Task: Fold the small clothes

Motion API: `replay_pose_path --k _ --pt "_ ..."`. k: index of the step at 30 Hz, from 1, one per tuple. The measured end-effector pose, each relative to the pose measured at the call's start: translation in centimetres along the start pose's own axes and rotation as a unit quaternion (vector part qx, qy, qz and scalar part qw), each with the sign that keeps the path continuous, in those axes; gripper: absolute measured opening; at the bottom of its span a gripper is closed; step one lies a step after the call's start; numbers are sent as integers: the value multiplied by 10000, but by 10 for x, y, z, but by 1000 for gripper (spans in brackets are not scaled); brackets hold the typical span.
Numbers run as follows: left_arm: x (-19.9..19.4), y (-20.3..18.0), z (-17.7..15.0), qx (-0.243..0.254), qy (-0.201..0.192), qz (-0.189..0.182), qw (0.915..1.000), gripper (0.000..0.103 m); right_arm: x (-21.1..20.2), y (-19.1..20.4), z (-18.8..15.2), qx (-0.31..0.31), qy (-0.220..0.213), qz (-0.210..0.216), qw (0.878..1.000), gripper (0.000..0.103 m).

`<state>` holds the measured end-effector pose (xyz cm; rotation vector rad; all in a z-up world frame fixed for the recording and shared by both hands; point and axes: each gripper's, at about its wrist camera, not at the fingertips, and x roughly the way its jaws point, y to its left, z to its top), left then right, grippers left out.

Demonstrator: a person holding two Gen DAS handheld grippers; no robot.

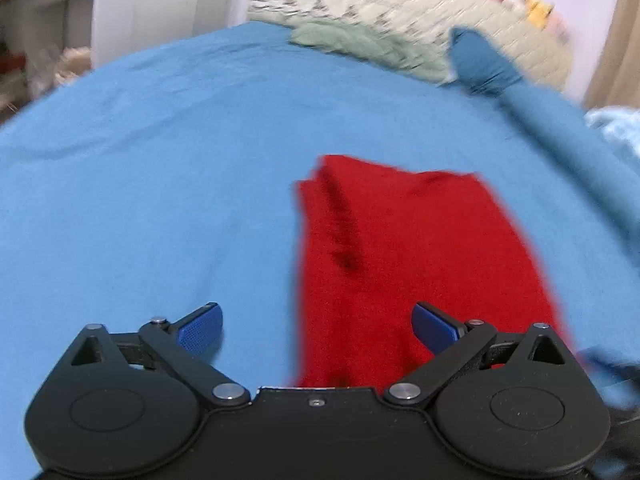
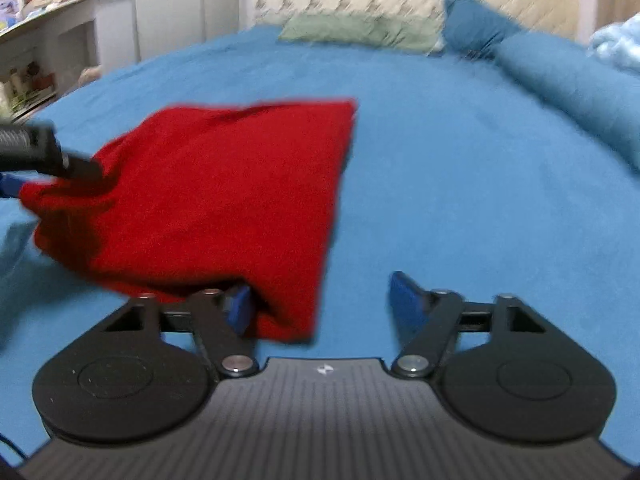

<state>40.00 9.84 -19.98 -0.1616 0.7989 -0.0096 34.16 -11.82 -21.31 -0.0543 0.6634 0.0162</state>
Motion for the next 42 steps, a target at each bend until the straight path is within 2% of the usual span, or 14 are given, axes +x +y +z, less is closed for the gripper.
replay_pose_path --k 1,4,6,11,15,17,21,23,27,31,35,40,41,42 --pt "4 6 -1 49 108 257 9996 100 -6 -7 3 67 -136 -90 9998 81" --pt "7 32 -16 -308 301 42 9991 101 -5 -22 1 -41 71 -62 9999 84" --pt "1 31 -24 -105 186 135 9997 101 5 -21 -13 -329 327 -11 9989 85" --pt "-8 26 -28 151 290 199 9993 101 5 -29 -11 -342 352 195 9986 85" --pt "-36 27 -12 132 216 43 9997 101 -20 -41 0 -569 411 520 9962 89" --pt "-51 24 2 245 10 -98 9997 103 -39 -47 11 -602 333 737 9949 99" --pt "-46 19 42 211 42 -670 9975 103 -54 -63 50 -327 279 1165 9923 103" --pt "-23 21 60 85 328 -1009 9943 103 -42 -68 75 -42 578 1201 9911 103" --pt "23 20 76 106 765 -1080 9912 100 3 -77 105 620 1062 1446 9818 103" --pt "56 16 79 -67 1047 -1367 9851 93 58 -82 106 1479 1449 1707 9633 103" --pt "77 9 76 -161 1237 -1454 9815 79 86 -72 100 1631 1554 1805 9574 103" --pt "84 8 71 -196 1155 -1528 9813 77 107 -66 93 1838 1601 1960 9498 94" --pt "84 6 71 -184 1169 -1551 9808 65 108 -64 92 1847 1564 2011 9492 87" --pt "84 3 72 -155 1213 -1611 9793 58 109 -61 92 1810 1550 2067 9489 70"
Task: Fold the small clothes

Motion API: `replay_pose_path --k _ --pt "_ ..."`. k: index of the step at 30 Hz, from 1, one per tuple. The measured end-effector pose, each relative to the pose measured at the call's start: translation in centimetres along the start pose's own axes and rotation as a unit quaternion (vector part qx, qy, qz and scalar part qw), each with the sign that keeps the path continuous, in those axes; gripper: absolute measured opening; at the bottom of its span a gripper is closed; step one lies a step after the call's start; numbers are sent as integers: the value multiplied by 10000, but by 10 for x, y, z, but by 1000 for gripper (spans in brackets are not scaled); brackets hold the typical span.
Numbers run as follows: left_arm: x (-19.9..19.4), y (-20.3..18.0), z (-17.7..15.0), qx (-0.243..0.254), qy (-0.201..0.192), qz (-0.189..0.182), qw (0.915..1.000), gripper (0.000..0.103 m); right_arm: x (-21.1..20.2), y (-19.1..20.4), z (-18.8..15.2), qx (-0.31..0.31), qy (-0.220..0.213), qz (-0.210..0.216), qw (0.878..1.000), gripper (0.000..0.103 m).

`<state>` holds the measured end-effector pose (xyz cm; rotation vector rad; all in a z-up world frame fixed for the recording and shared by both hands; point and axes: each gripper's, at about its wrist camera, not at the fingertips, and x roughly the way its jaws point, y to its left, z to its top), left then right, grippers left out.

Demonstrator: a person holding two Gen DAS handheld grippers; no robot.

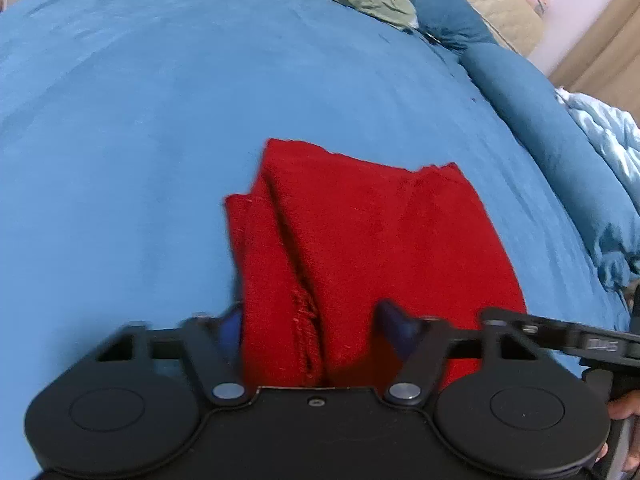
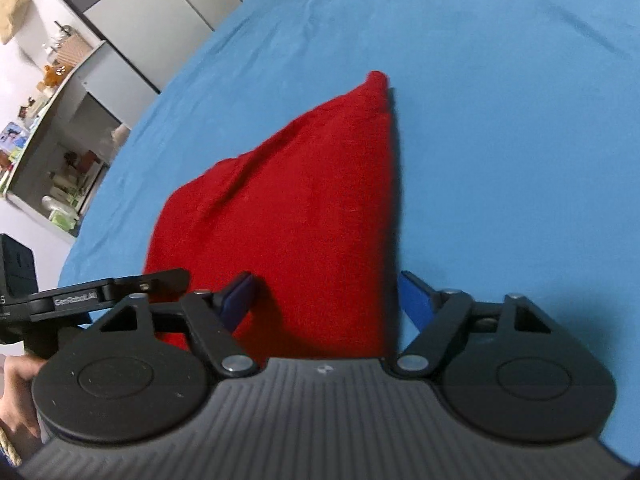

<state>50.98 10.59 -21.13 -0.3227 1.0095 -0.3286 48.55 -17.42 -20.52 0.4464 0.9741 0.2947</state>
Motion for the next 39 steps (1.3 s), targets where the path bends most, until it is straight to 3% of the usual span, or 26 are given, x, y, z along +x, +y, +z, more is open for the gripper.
replay_pose_path --k 2,3,4,6,12,19,25,28,31,33,34,35,36,37,39 --pt "2 -5 2 68 20 73 9999 41 0 9 -1 -221 -58 -98 9997 56" --pt "-1 -8 4 96 8 71 9999 37 -2 12 -1 -333 -103 -139 9993 44" --pt "-3 -13 5 139 -19 109 9998 30 -2 17 2 -388 -158 -177 9990 41" --pt "-12 -23 5 292 -107 125 9994 27 -13 23 5 -335 -280 -167 9989 38" --pt "-62 -74 -11 730 -292 -44 9969 26 -72 44 2 -618 -538 -60 9966 37" --pt "-119 -142 -86 1101 -351 -345 9927 26 -176 20 -49 -177 -580 151 9980 38" --pt "-90 -158 -165 903 -96 -300 9954 26 -204 -23 -129 8 -501 -82 9987 38" --pt "-75 -164 -186 931 10 87 9956 28 -194 -44 -159 -18 -412 -333 9986 40" --pt "-80 -173 -187 1114 -74 180 9936 31 -194 -58 -169 293 -514 -168 9981 41" --pt "-87 -176 -184 1236 -141 349 9916 40 -201 -59 -169 289 -566 -236 9977 52" --pt "-91 -177 -184 1299 -194 422 9904 56 -205 -57 -170 214 -585 -342 9975 69" --pt "-97 -174 -186 1354 -295 475 9892 74 -210 -56 -170 112 -595 -425 9973 79" --pt "-103 -172 -189 1409 -428 545 9876 81 -218 -53 -172 -21 -697 -550 9960 94" --pt "-106 -171 -192 1453 -510 613 9862 84 -222 -51 -176 -136 -801 -670 9944 103" --pt "-105 -167 -200 1503 -531 801 9840 84 -227 -45 -182 -404 -946 -981 9898 103"
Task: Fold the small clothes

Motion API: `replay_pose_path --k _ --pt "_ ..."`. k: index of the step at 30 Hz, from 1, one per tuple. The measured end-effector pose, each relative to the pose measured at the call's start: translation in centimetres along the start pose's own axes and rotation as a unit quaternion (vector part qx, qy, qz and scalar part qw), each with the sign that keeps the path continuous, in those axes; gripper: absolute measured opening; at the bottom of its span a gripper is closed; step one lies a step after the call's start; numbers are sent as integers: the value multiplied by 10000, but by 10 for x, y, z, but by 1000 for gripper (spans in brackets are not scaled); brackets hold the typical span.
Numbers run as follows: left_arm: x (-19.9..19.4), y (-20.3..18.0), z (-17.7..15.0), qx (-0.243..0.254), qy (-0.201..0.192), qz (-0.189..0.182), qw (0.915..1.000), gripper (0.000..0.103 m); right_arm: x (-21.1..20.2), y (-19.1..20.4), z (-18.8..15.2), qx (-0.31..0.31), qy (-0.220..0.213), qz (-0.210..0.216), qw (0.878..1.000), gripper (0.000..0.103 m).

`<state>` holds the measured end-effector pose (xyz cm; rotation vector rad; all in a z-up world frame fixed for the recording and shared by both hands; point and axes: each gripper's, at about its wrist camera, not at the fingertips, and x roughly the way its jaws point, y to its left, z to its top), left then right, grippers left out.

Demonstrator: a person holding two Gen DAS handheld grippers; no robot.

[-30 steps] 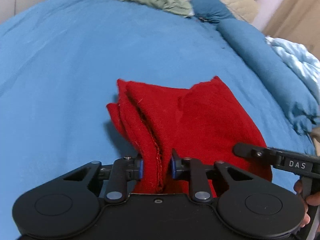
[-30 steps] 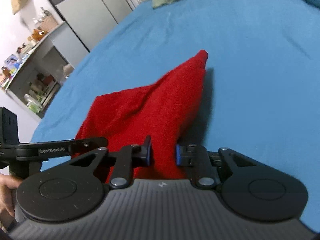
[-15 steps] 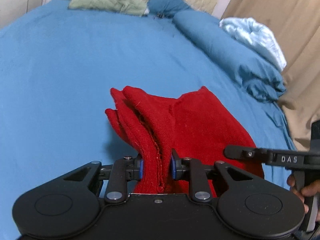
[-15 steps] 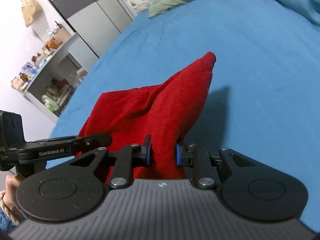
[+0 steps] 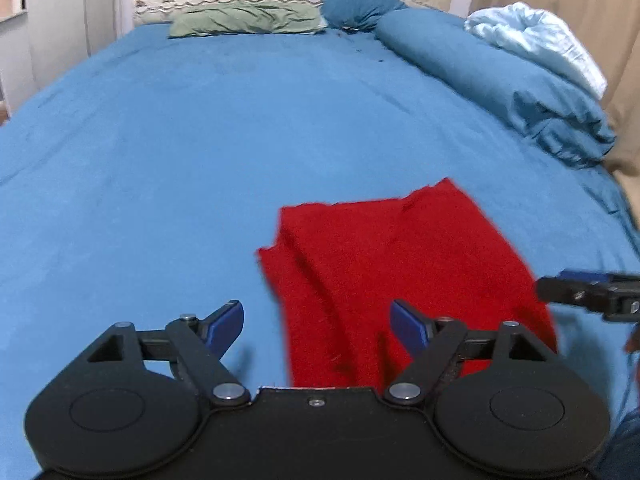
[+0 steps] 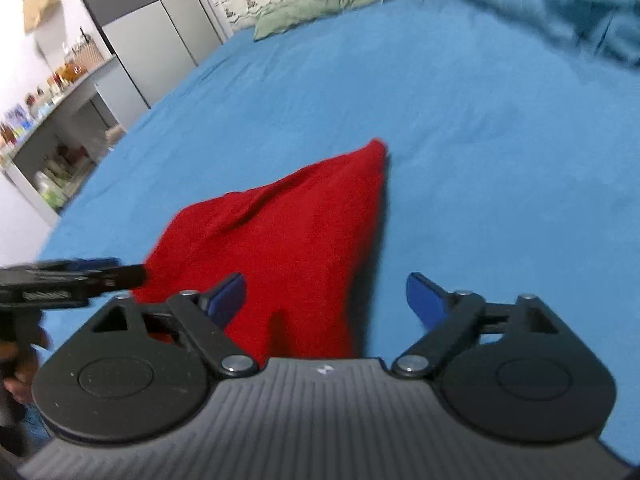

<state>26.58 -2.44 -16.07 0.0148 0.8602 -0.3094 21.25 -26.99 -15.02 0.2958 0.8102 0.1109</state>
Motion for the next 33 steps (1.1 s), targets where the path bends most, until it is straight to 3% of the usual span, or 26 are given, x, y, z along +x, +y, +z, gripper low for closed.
replay_pose_path --k 4,6,9,13,20,25,33 --pt "23 4 -17 3 226 339 9992 86 18 -3 -12 -196 211 -471 9985 103" --pt "31 3 -24 32 215 407 9989 87 27 -7 -21 -159 176 -564 9981 103" --pt "36 0 -29 338 162 755 9964 98 33 -15 -32 -106 88 -651 9978 103" --pt "27 2 -27 246 188 849 9959 98 26 -18 -36 -23 -21 -697 9976 103" --pt "-74 -12 -15 146 -337 914 9951 102 -69 17 -9 -111 -522 -589 9968 103" --pt "-164 -37 -9 146 -667 1230 9900 103 -153 64 -5 -326 -779 -1304 9879 103" --pt "-241 -52 -52 20 -749 1454 9865 103 -230 114 -45 -306 -368 -1312 9902 103"
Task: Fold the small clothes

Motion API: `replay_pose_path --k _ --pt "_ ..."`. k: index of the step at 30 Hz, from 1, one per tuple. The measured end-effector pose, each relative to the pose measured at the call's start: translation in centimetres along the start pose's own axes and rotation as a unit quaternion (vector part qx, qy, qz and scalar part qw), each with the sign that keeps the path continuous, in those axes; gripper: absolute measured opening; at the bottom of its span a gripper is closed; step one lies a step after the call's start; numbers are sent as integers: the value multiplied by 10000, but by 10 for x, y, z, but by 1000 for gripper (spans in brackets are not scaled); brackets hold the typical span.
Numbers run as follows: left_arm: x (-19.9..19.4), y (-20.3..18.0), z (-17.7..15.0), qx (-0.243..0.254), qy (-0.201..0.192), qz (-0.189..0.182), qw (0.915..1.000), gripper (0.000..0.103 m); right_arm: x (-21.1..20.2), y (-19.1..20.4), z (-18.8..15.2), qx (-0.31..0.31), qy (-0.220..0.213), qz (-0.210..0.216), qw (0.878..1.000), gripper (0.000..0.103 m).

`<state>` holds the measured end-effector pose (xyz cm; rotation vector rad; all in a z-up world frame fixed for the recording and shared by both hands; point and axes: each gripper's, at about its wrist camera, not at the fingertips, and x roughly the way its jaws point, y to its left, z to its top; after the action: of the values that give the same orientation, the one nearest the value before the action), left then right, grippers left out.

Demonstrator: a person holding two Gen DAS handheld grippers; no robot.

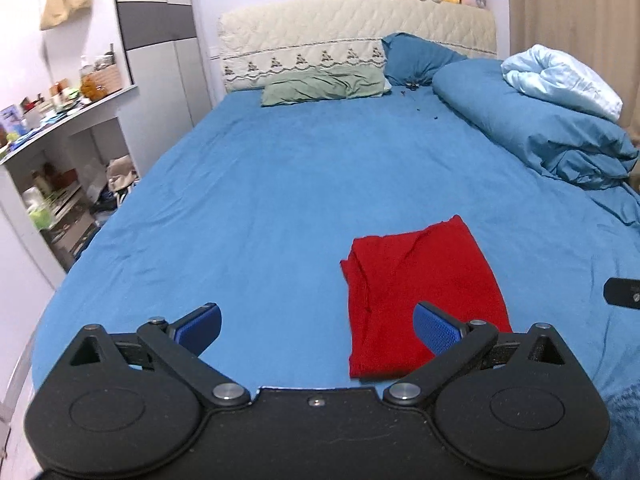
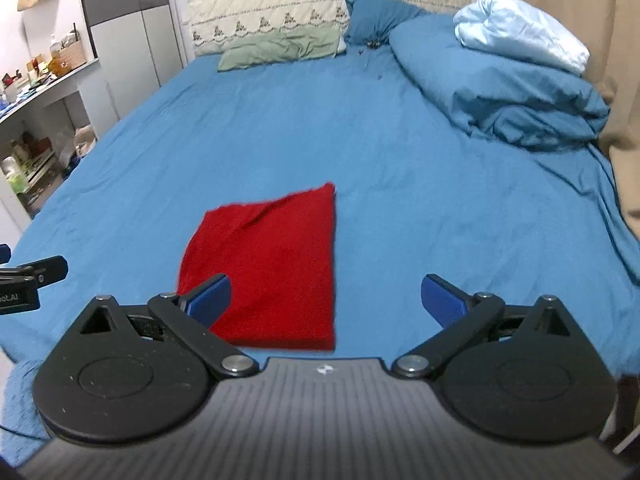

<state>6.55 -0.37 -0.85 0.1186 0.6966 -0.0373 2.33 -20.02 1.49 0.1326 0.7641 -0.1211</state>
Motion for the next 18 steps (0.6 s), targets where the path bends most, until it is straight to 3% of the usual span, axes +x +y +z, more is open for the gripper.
replay_pose_path --k 7,11,18 --pt "-17 6 -35 -145 106 -86 9998 103 -18 17 -36 -158 243 -196 9994 103" --pt "-19 6 -36 -247 55 -146 9996 103 -14 20 -48 -153 357 -215 9990 103" --pt "-20 -8 -39 65 -69 -135 9999 103 -6 21 -57 -138 514 -339 9980 103"
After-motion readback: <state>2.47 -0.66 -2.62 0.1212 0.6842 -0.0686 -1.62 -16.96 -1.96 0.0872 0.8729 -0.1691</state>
